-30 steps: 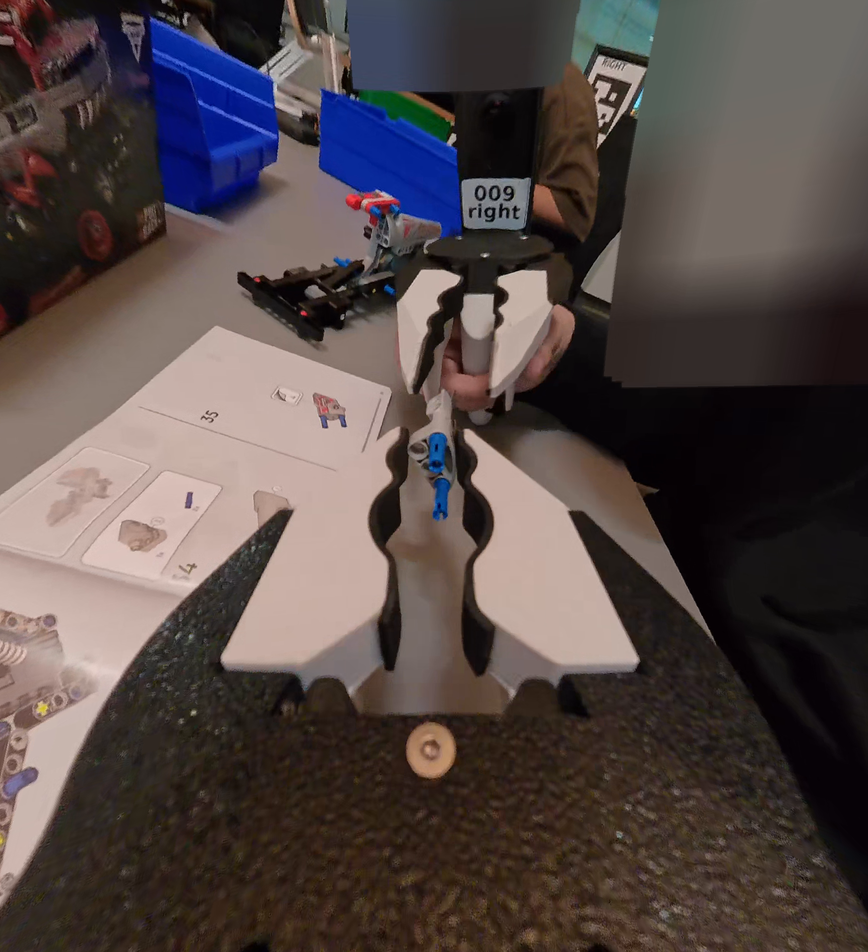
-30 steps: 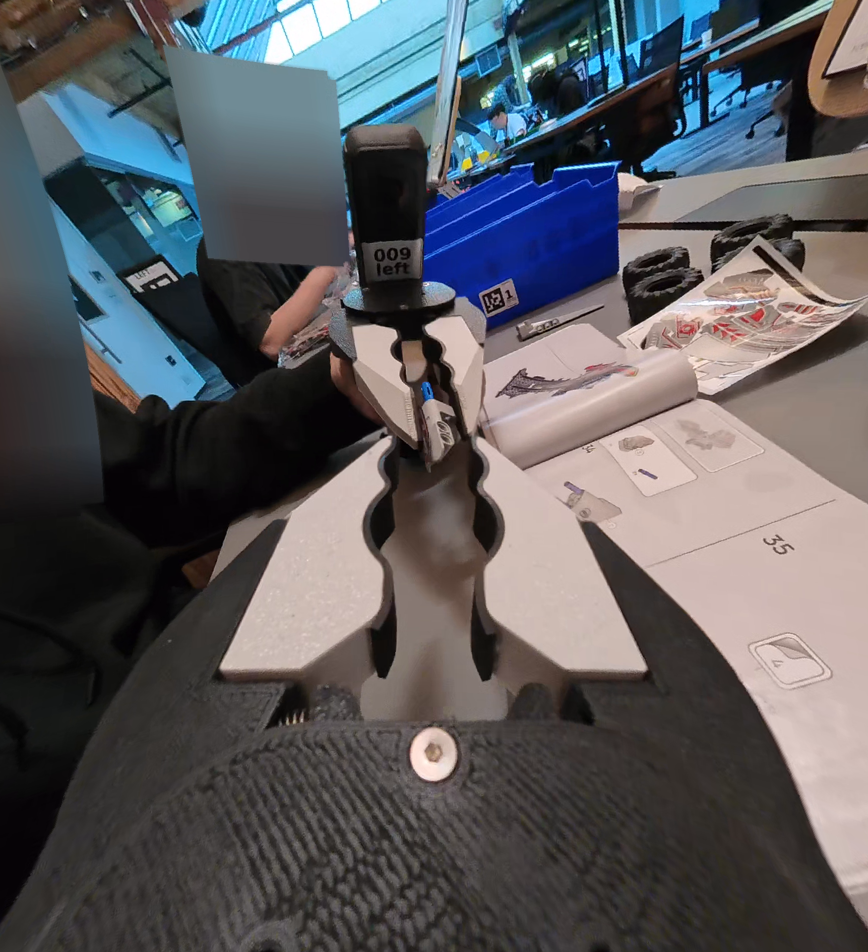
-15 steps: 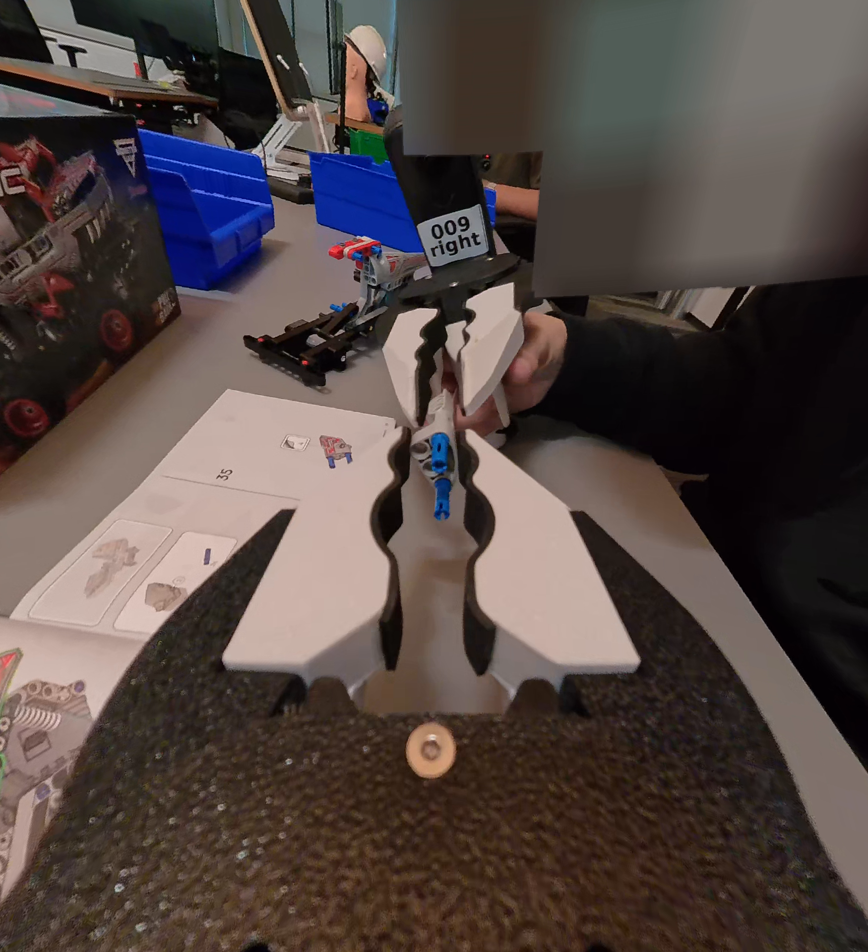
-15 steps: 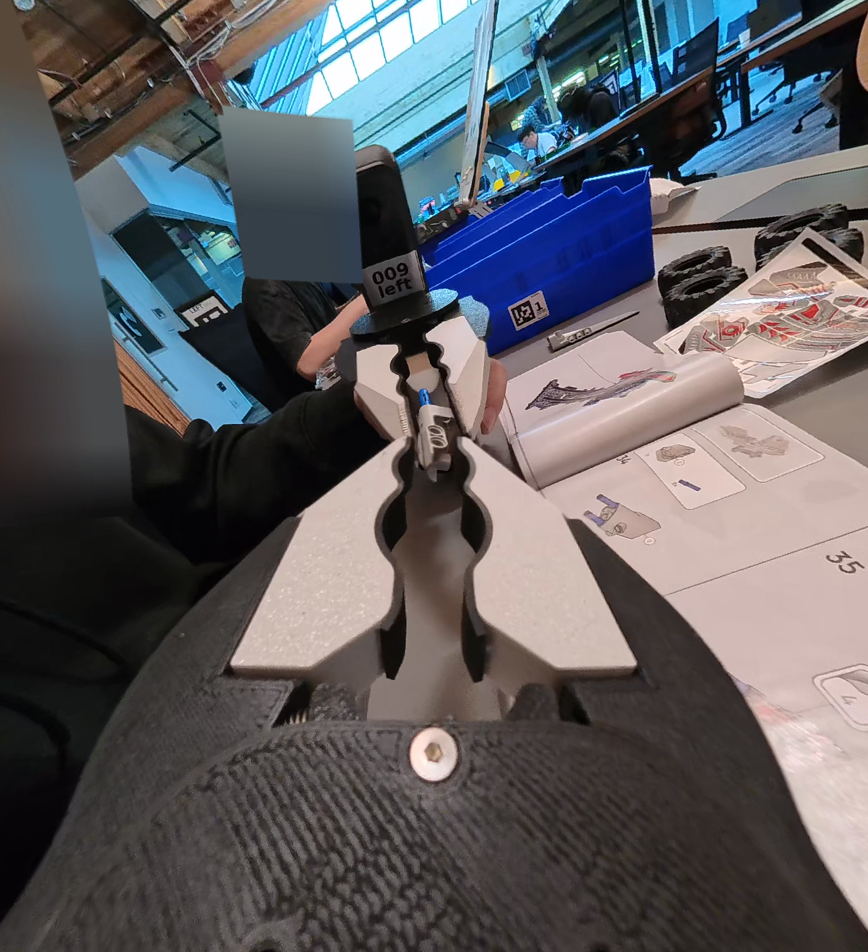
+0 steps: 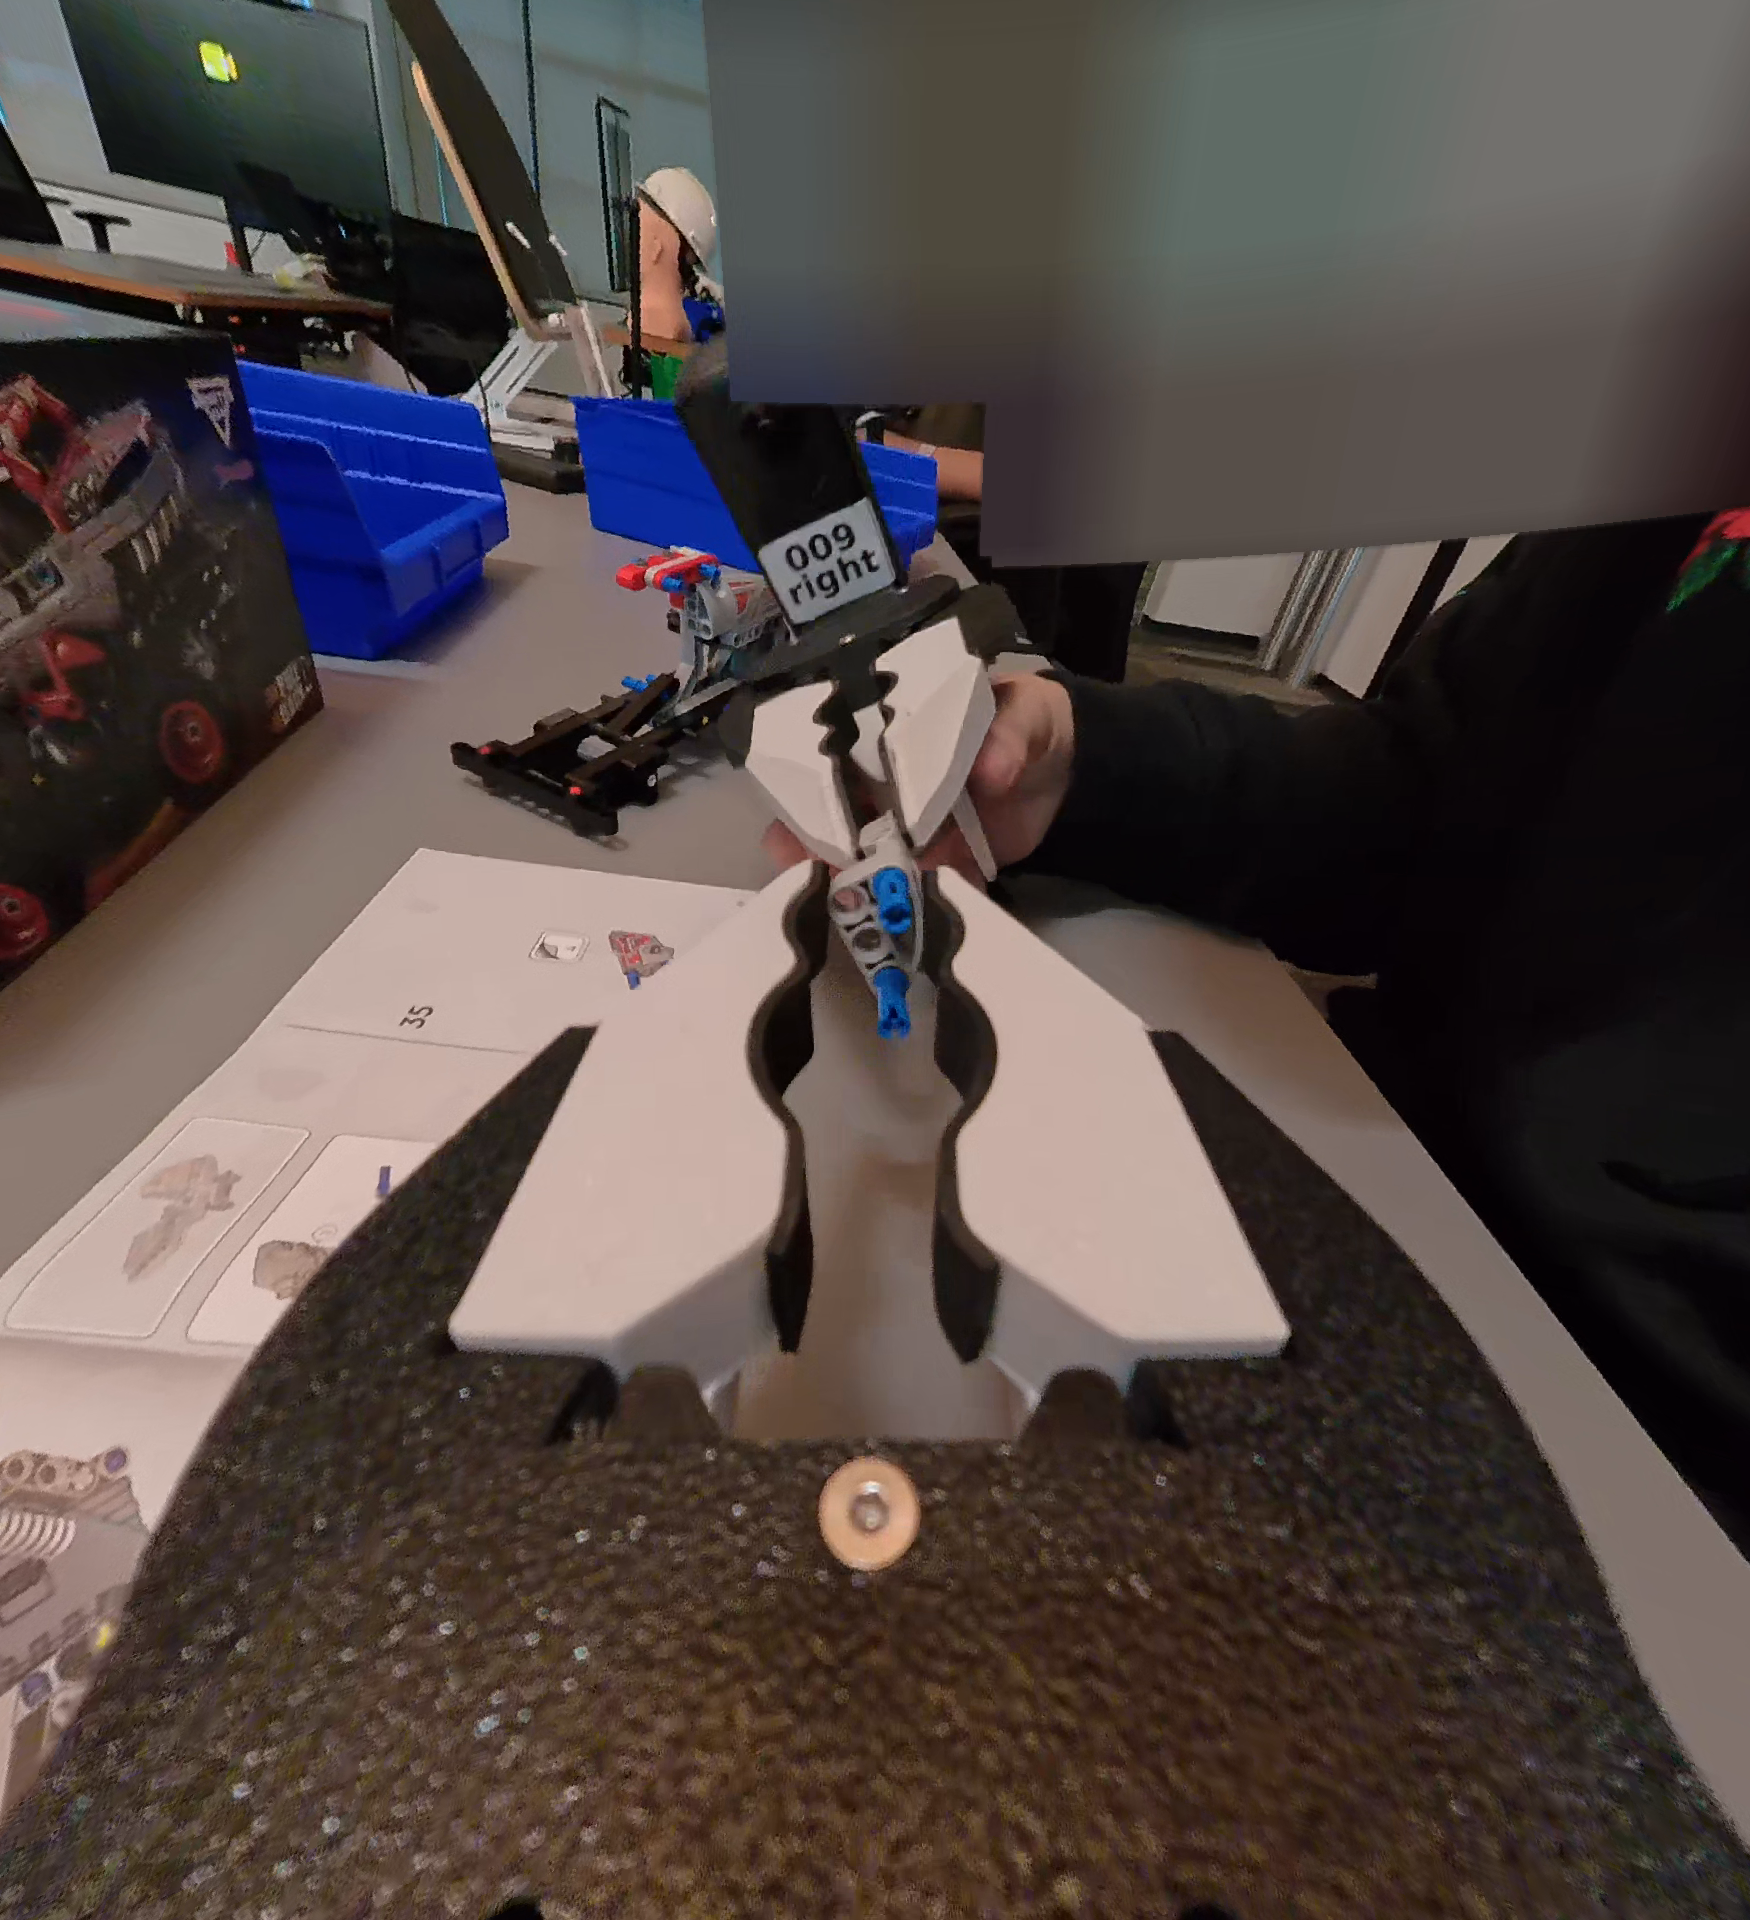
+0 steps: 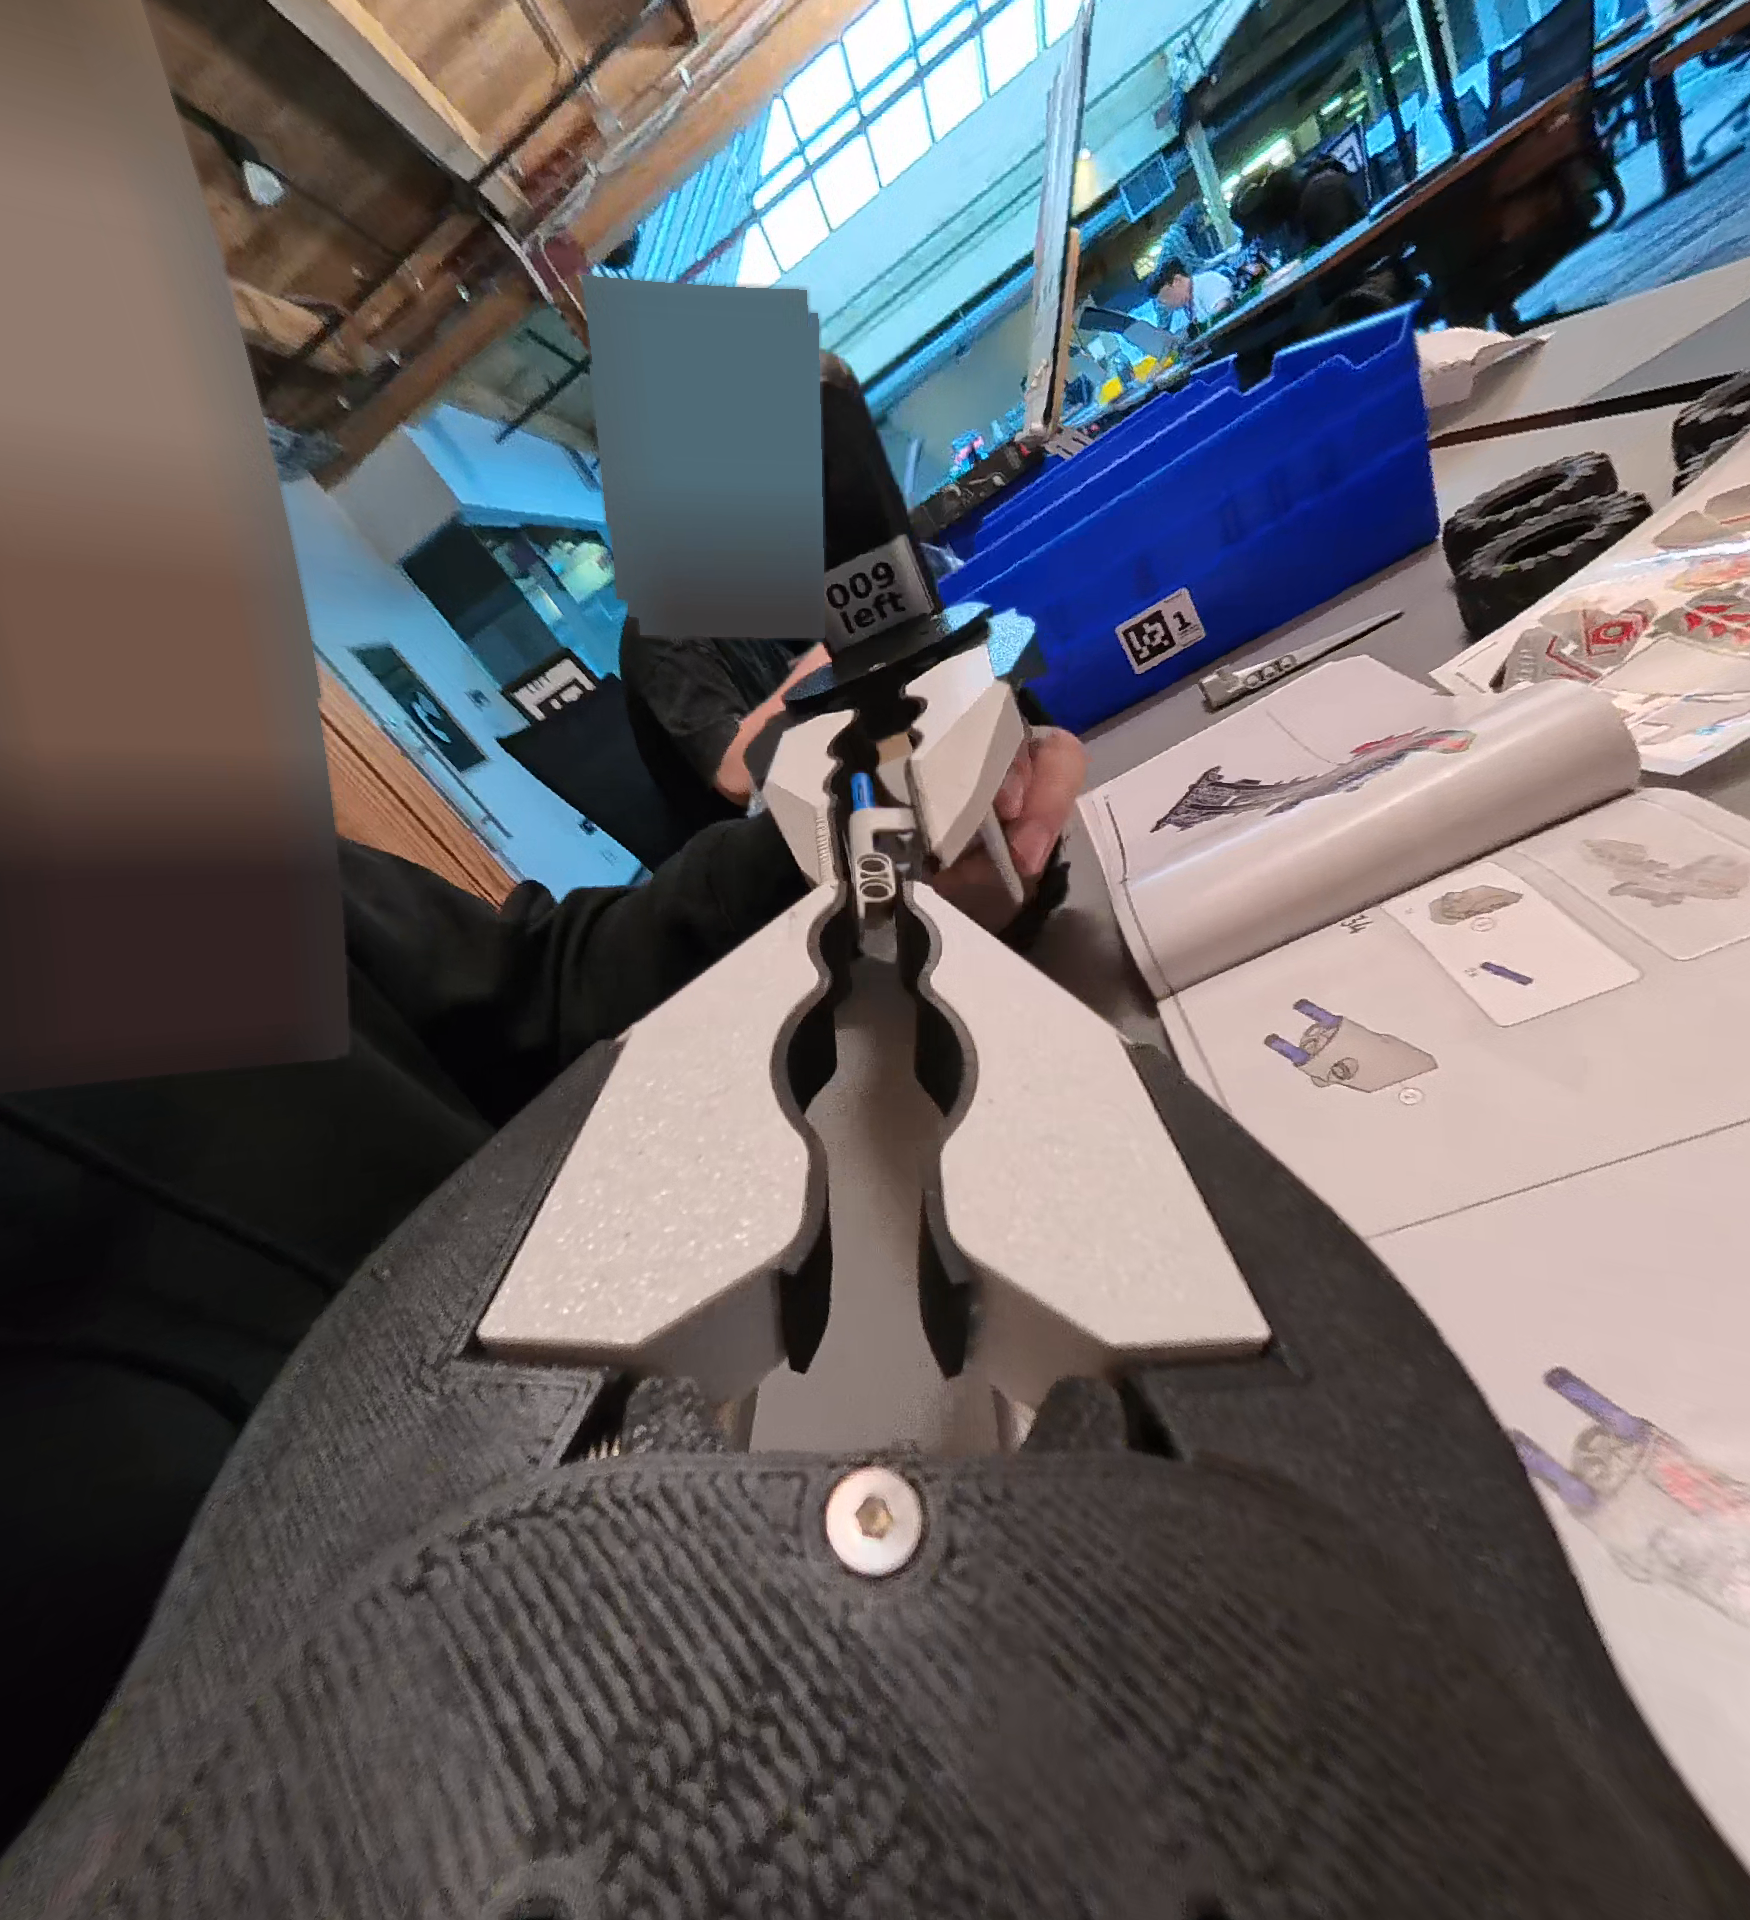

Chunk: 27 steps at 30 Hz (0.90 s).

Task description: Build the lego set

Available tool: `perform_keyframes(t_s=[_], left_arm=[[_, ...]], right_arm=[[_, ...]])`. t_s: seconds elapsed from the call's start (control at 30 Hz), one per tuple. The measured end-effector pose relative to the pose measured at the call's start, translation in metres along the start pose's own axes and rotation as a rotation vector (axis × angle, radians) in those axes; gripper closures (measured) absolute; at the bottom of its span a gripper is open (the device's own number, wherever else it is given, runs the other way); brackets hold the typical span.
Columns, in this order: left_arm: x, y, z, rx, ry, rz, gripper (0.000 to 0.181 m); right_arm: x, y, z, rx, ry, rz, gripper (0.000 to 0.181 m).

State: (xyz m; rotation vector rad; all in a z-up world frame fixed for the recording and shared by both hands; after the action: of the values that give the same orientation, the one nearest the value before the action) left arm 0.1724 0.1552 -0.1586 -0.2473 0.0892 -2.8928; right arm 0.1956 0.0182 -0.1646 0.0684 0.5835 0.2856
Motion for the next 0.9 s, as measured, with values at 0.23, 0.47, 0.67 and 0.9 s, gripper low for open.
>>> perform_keyframes(t_s=[0.23,0.47,0.67,0.9], left_arm=[[0.000,-0.004,0.002,0.025,-0.043,-0.012,0.168],[-0.014,-0.007,0.009,0.155,-0.242,0.059,0.167],[-0.014,-0.001,0.007,0.174,-0.327,0.035,0.167],[-0.015,-0.001,0.008,0.185,-0.349,0.030,0.167]], right_arm=[[0.006,-0.010,0.006,0.099,0.042,-0.023,0.181],[0.007,-0.011,0.009,0.160,0.030,-0.034,0.165],[0.006,-0.008,0.009,0.177,0.012,-0.040,0.168],[0.004,-0.003,0.008,0.173,0.007,-0.016,0.170]])
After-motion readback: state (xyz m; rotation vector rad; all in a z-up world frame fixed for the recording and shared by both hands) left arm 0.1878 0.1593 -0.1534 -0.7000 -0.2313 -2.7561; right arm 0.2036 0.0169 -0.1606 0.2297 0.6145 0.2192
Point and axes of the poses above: each gripper's, where its closed fingertips meet, y out along the fingers, z out of its top, x = y × z across the jaws, the point moved 7 cm from there along -y, back along the fingers, and after that the axes turned 5 degrees about z, right-handed, at the moved point
